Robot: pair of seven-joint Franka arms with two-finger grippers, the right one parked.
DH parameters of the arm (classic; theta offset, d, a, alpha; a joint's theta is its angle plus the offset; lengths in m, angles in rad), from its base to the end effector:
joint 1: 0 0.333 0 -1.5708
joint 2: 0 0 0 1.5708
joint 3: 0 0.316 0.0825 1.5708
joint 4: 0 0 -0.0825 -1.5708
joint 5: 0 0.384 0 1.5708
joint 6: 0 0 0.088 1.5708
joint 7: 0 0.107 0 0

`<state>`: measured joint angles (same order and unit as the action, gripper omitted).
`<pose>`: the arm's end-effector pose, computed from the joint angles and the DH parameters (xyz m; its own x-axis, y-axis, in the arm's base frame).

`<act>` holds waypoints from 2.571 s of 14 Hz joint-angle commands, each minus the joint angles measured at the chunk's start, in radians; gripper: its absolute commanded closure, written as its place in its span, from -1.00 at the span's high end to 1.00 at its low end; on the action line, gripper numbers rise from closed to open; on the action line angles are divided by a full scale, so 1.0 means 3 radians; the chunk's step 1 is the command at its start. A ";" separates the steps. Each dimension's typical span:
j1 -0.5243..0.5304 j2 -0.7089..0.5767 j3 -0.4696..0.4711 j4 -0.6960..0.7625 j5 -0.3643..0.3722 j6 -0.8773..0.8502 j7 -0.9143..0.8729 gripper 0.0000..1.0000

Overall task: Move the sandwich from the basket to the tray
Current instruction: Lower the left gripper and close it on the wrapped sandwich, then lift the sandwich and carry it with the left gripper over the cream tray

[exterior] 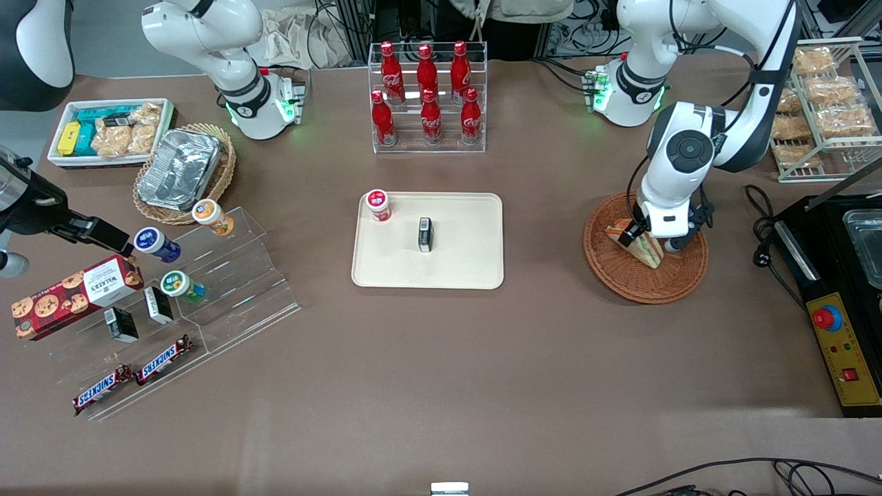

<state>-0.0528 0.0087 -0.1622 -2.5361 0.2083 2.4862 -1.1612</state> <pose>0.4402 -0.0972 0.2650 0.7137 0.6960 0.0783 0.7001 -0.7058 -0.1080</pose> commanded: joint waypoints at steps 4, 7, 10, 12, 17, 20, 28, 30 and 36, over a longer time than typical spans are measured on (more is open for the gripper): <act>-0.0003 -0.0167 0.0029 0.0358 0.0078 -0.0534 0.0055 -1.00; 0.0017 -0.0244 0.0034 0.0695 -0.0004 -0.1147 0.0423 -1.00; 0.0017 -0.0305 0.0100 0.1283 -0.0172 -0.2133 0.1122 -1.00; 0.0012 -0.0295 0.0213 0.1682 -0.0305 -0.2564 0.1588 -1.00; 0.0007 -0.0321 0.0208 0.2194 -0.0331 -0.3132 0.2140 -1.00; 0.0012 -0.0320 0.0213 0.2481 -0.0347 -0.3460 0.2912 -1.00; -0.0029 -0.0305 0.0061 0.2578 -0.0658 -0.3547 0.3012 -1.00; -0.0023 -0.0300 -0.0103 0.2578 -0.0791 -0.3542 0.2945 -1.00; -0.0671 -0.0122 -0.0155 0.2583 -0.0945 -0.3435 0.2430 -1.00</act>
<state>-0.1552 -0.0658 -0.2172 -1.7818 -0.0835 1.4501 -0.3593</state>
